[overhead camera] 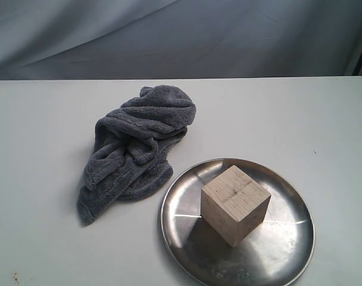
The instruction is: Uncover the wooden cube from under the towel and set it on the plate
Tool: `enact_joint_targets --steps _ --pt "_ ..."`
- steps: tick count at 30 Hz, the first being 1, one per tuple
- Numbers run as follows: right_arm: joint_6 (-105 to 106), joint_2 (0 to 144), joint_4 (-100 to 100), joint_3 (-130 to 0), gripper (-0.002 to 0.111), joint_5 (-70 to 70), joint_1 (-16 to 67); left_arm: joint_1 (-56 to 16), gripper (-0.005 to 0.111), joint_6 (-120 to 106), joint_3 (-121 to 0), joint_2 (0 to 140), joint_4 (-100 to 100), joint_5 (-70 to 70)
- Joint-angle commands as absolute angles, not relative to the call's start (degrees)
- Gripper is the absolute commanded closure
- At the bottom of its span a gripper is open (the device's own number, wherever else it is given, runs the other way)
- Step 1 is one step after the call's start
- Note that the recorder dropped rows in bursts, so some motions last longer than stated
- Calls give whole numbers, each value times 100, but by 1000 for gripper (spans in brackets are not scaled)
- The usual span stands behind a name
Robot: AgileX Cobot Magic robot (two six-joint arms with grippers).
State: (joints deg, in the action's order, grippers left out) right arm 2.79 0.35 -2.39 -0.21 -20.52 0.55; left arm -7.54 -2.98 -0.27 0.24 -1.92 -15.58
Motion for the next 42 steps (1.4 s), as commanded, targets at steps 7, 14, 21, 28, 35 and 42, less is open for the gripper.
enact_joint_targets --steps 7,14,21,28,35,42 --pt "298 0 -212 0 108 -1999 66 -740 107 -345 0 0 -210 -2040" --pt "298 0 -212 0 108 -1999 66 -740 107 -345 0 0 -210 -2040" --pt "298 0 -212 0 108 -1999 66 -740 107 -345 0 0 -210 -1985" --pt "298 0 -212 0 108 -1999 66 -740 107 -345 0 0 -210 -1985" --pt "298 0 -212 0 108 -1999 66 -728 107 -345 0 0 -210 -1985" --pt "298 0 -212 0 108 -1999 66 -606 107 -308 0 0 -165 -1985"
